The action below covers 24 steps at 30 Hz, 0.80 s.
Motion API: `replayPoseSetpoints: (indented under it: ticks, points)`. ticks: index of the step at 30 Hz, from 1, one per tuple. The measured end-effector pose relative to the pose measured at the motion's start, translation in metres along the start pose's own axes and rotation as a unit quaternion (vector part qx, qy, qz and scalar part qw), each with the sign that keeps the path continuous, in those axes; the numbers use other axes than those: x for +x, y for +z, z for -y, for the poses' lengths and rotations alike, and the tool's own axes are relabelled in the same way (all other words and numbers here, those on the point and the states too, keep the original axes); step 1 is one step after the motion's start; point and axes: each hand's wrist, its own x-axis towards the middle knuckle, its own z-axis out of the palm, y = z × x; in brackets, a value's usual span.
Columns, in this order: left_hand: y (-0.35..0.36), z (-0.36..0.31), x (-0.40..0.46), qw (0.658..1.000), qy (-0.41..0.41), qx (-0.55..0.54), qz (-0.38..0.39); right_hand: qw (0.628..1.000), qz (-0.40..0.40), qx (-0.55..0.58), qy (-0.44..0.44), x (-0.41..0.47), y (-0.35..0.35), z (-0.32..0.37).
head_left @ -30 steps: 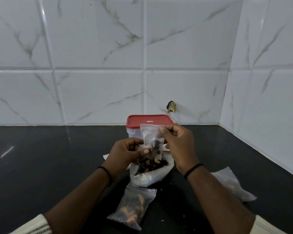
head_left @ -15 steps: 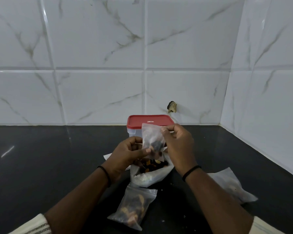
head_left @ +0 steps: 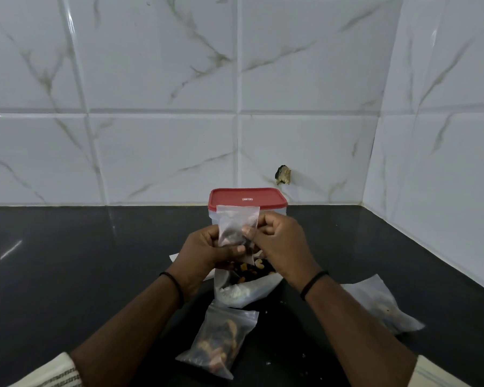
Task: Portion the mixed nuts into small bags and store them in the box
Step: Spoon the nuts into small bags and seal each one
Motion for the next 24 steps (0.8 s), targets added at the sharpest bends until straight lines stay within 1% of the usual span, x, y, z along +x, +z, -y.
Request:
replayPoseSetpoints:
  ticks: [3, 6, 8, 12, 14, 16, 20, 24]
  points:
    - [0.0030, -0.0030, 0.0002, 1.000, -0.007, -0.027, 0.004, 1.000, -0.023, -0.011, -0.001, 0.0024, -0.0034, -0.0045]
    - [-0.0007, -0.0015, 0.0030, 0.998, -0.016, -0.054, -0.030, 1.000, 0.008, -0.004, 0.020, 0.0039, -0.0054, -0.0064]
    - [-0.0046, 0.0008, 0.0045, 0.998, -0.014, -0.044, -0.048, 0.999, 0.017, 0.012, 0.030, 0.0040, -0.0048, -0.0060]
    - [-0.0041, -0.0003, 0.0029, 0.998, -0.006, -0.027, -0.054, 0.998, -0.037, 0.049, 0.011, 0.0056, -0.0077, -0.0026]
    - [-0.0025, -0.0018, 0.0020, 0.998, 0.006, -0.027, -0.049, 0.997, -0.046, 0.062, 0.010, 0.0054, -0.0089, -0.0008]
    - [-0.0035, -0.0018, 0.0026, 0.998, 0.025, -0.016, -0.056, 0.997, -0.031, 0.065, 0.018, 0.0049, -0.0086, -0.0008]
    - [-0.0067, -0.0026, 0.0039, 0.993, 0.050, -0.022, -0.104, 0.998, 0.005, 0.052, 0.026, 0.0051, -0.0071, -0.0016]
    - [-0.0028, -0.0052, 0.0026, 0.991, 0.053, -0.049, -0.112, 0.999, 0.016, 0.031, 0.011, 0.0047, -0.0089, 0.0000]
